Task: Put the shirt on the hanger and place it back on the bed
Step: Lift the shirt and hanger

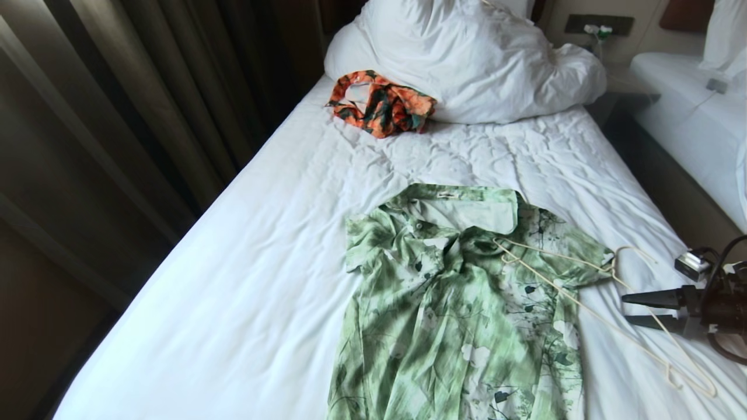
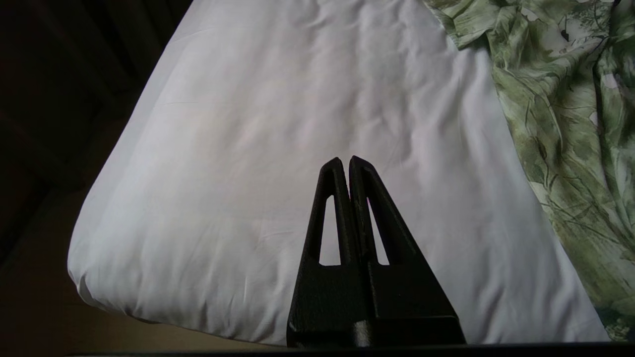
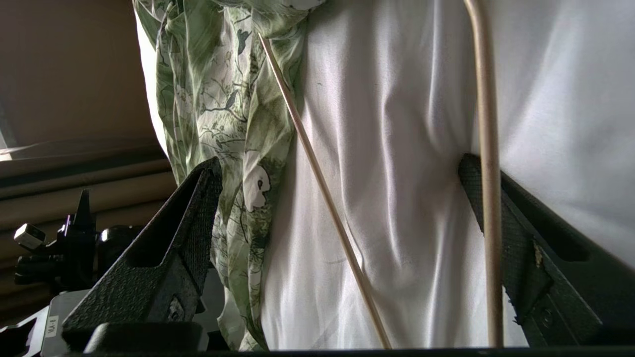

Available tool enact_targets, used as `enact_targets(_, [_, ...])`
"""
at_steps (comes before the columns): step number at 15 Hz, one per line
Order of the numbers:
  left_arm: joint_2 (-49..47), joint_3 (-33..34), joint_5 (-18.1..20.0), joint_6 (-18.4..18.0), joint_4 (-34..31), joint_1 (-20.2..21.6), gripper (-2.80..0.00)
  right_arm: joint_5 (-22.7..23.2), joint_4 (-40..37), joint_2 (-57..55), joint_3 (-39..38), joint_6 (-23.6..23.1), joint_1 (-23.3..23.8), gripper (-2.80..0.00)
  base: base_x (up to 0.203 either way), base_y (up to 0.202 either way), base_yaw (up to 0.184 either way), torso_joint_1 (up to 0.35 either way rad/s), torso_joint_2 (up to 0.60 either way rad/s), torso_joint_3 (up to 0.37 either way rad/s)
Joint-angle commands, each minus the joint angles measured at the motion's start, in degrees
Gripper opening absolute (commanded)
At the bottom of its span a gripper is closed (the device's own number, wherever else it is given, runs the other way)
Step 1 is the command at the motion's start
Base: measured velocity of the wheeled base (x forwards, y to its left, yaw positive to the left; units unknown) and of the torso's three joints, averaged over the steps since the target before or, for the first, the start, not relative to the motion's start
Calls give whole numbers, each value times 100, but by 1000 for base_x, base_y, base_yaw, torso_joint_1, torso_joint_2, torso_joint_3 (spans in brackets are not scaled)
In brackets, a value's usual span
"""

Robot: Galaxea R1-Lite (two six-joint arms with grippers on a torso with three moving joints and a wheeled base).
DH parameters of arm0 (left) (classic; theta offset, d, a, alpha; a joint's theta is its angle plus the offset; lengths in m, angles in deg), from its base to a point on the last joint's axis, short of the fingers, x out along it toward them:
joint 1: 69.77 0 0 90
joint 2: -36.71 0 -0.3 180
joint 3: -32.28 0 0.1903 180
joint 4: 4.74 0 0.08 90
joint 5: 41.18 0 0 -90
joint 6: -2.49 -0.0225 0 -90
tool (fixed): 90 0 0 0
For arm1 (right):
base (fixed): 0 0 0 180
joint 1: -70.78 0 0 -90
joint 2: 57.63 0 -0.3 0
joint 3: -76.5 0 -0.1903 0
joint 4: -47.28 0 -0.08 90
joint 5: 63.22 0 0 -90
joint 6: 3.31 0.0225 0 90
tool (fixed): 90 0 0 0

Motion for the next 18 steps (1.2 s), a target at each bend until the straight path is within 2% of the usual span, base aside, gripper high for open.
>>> enact_targets(1, [-7, 0, 3, 0, -1, 2, -280, 46, 37, 71, 17, 48, -80, 0, 0, 0, 0, 0, 0, 0])
enact_targets(8, [-7, 0, 3, 0, -1, 2, -280, 37, 113, 124, 0, 65, -156, 0, 0, 0, 0, 0, 0, 0])
enact_targets(9, [-7, 0, 3, 0, -1, 2, -280, 37, 148, 124, -9, 73, -147, -280, 0, 0, 0, 0, 0, 0])
enact_targets(18, [-7, 0, 3, 0, -1, 2, -280, -63, 139, 666, -37, 196, 38, -280, 0, 0, 0, 0, 0, 0])
